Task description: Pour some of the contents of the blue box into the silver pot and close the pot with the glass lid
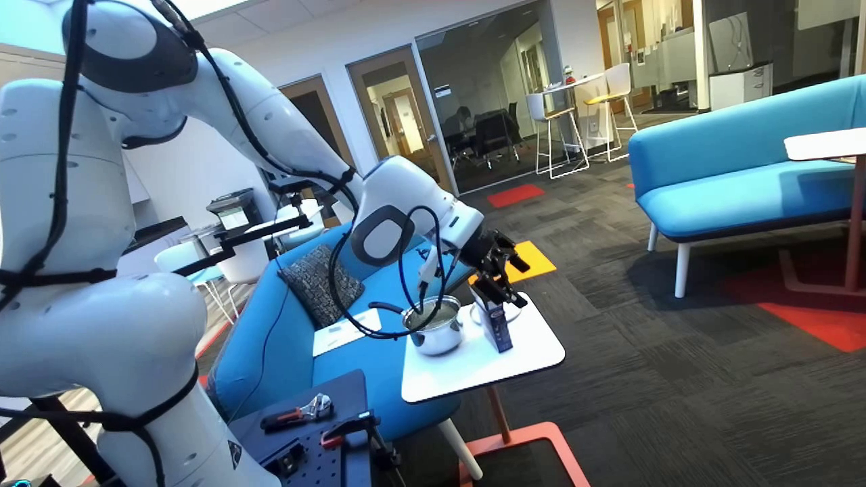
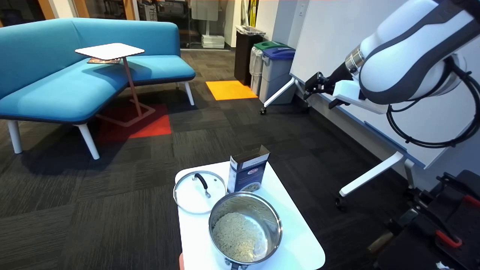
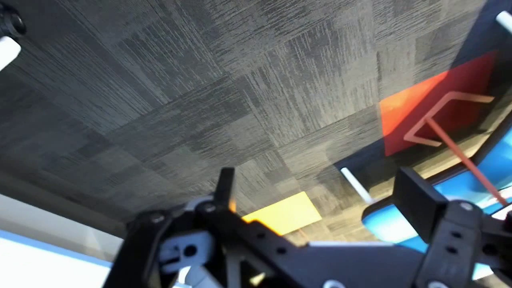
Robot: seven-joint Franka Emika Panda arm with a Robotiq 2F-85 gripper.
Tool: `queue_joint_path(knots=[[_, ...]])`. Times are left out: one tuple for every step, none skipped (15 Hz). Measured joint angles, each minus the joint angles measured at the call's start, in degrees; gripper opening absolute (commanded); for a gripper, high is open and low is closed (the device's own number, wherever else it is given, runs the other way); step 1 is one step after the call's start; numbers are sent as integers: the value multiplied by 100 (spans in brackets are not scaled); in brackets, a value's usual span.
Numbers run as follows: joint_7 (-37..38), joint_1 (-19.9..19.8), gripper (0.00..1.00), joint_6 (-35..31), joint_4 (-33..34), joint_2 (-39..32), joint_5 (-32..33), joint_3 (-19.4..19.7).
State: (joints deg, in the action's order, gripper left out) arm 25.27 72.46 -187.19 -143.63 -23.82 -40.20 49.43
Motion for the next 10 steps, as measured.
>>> queue_joint_path(knots=[[-82, 252, 100, 109, 72, -4, 112, 192], [-124, 499, 100, 227, 152, -17, 178, 378], [-118, 753, 100, 377, 230, -59, 181, 581], [-110, 965, 100, 500, 301, -121, 181, 758], [-100, 1082, 100, 557, 347, -182, 180, 850], [-88, 1117, 100, 562, 368, -233, 180, 869], [-82, 1117, 100, 562, 370, -272, 180, 873], [-82, 1117, 100, 562, 370, -300, 180, 879], [-89, 1112, 100, 562, 370, -317, 180, 880], [-144, 1084, 100, 561, 387, -308, 202, 848]])
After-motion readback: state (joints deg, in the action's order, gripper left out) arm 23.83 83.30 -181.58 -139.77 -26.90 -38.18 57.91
